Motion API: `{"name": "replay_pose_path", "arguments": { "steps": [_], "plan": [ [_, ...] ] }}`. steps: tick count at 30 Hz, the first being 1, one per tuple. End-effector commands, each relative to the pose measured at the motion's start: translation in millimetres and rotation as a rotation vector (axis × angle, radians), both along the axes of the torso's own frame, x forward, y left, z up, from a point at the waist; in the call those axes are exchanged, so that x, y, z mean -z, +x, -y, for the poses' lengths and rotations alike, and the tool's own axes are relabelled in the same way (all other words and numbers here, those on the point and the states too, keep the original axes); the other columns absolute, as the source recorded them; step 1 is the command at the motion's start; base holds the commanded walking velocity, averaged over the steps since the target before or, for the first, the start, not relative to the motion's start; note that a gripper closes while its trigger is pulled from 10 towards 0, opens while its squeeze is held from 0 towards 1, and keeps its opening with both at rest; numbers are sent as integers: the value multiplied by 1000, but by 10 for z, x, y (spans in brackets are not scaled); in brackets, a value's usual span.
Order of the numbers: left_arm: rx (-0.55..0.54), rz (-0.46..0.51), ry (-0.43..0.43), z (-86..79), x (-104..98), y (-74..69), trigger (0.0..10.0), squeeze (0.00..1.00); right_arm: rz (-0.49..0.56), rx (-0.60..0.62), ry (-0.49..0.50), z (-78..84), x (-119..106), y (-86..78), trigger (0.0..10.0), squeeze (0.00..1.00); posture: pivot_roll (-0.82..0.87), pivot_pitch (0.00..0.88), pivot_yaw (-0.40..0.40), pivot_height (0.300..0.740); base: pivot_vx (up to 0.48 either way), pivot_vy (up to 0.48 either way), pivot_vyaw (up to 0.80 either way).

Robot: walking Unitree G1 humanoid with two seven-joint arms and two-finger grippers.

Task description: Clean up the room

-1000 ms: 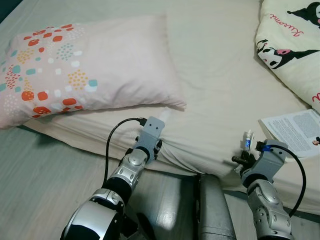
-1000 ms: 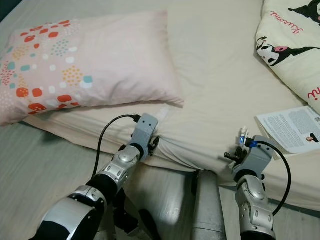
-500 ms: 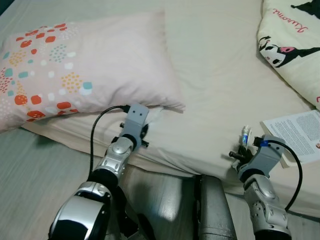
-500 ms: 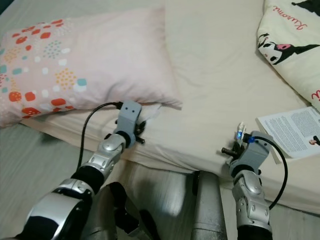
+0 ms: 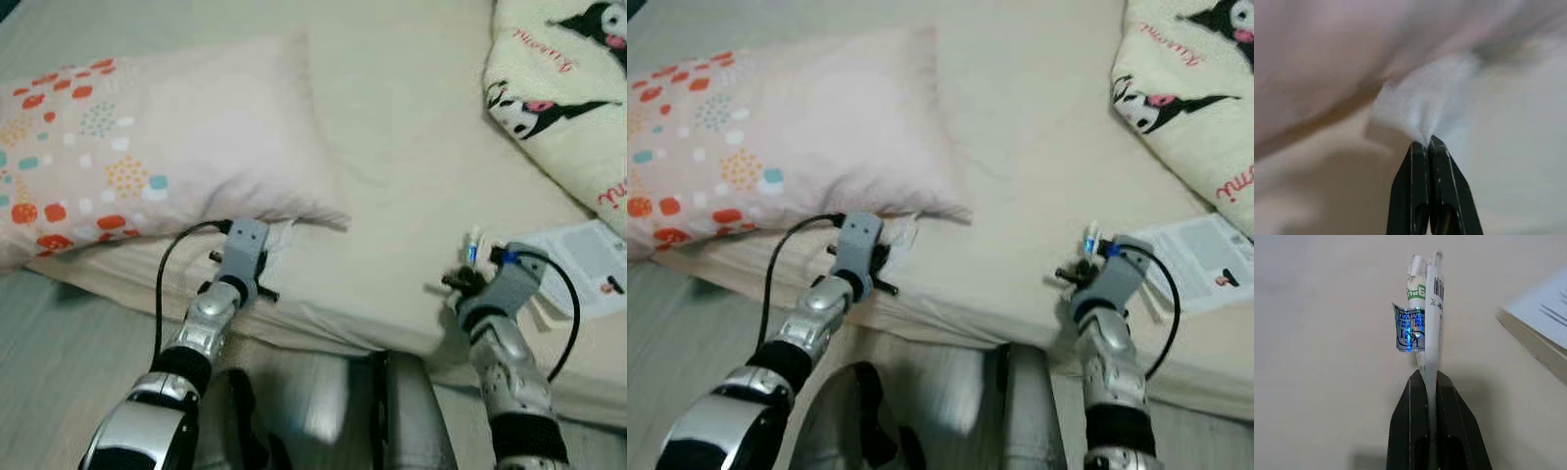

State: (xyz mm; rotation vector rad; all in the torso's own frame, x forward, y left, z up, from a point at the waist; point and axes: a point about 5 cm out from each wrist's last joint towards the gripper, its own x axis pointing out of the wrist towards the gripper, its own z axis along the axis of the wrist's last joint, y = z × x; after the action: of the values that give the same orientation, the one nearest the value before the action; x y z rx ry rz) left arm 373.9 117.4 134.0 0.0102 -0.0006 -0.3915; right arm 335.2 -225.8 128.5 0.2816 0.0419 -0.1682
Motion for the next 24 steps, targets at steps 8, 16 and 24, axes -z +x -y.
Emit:
{"name": "replay_pose_path", "arguments": {
  "steps": [8,16,24],
  "plan": [
    [464,89,-374,-74,-568,-363,10000,0,92,-122,48,-212,-200,230,0,0,-39,117,28,552,0,0,0],
    [358,64,-398,-325,-476,-454,10000,0,114,-146,52,-253,-269,326,0,0,-38,49,2,592,0,0,0],
    [268,-62,-401,-376,-155,-558,10000,0,89,-194,43,-335,-167,327,0,0,-50,28,-9,622,-120,0,0]
  ]
}}
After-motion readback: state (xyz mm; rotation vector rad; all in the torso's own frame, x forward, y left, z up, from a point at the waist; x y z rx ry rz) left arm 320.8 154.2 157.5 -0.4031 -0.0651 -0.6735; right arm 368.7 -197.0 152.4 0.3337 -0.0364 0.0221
